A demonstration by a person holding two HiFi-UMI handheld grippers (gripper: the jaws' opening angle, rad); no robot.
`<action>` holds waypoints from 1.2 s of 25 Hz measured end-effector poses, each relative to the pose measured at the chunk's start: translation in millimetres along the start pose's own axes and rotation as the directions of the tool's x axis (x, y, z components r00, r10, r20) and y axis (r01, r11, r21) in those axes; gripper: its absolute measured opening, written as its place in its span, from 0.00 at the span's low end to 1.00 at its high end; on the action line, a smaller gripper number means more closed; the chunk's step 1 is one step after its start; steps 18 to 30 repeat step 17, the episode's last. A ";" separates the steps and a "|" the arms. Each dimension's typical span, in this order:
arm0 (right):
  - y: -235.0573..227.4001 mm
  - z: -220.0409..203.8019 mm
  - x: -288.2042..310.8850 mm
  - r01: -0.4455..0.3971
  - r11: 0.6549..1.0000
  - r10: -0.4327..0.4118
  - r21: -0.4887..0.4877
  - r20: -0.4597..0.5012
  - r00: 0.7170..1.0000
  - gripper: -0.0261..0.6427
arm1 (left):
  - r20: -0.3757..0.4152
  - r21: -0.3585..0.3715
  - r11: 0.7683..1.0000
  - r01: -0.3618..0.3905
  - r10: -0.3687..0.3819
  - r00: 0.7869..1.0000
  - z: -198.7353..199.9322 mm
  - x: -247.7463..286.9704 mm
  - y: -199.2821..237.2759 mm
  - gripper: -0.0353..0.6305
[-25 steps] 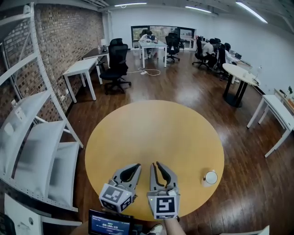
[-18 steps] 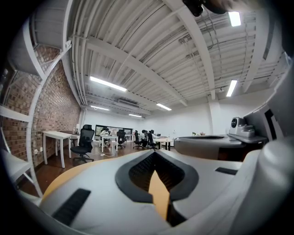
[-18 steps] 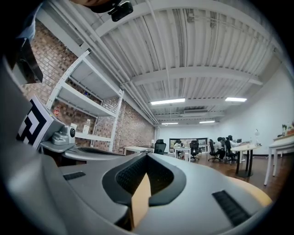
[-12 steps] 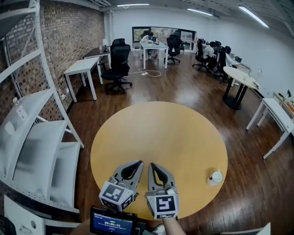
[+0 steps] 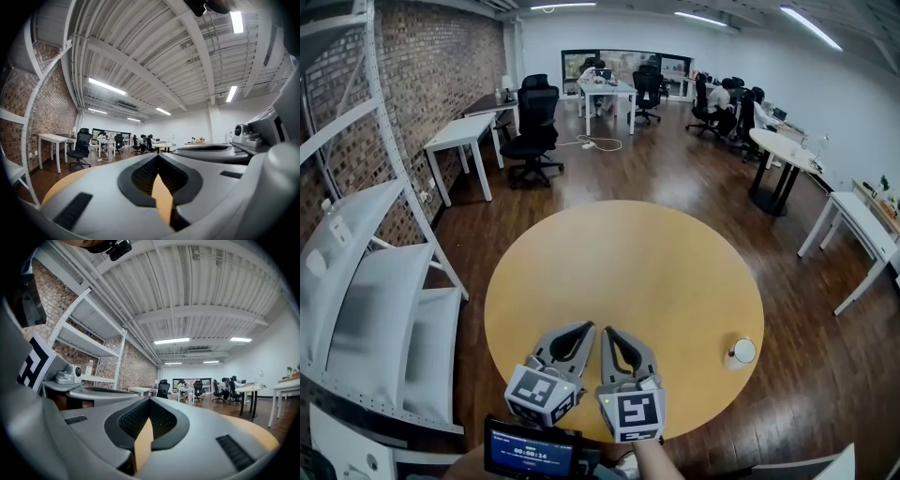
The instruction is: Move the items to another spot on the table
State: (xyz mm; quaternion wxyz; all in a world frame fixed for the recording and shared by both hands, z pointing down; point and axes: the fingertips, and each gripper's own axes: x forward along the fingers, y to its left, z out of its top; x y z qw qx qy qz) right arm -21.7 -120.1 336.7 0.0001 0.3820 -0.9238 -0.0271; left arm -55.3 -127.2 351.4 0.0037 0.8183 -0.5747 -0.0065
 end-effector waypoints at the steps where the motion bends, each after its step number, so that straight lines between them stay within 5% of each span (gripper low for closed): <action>1: 0.0 0.7 -0.9 0.001 1.000 -0.001 -0.003 0.000 1.000 0.04 | -0.001 -0.002 1.000 0.001 -0.001 1.000 -0.6 -0.2 -1.0 0.06; 30: 3.3 4.2 2.1 -0.020 0.999 0.020 -0.026 0.008 1.000 0.04 | 0.008 -0.003 1.000 -0.001 0.001 1.000 -0.3 -2.4 -0.4 0.06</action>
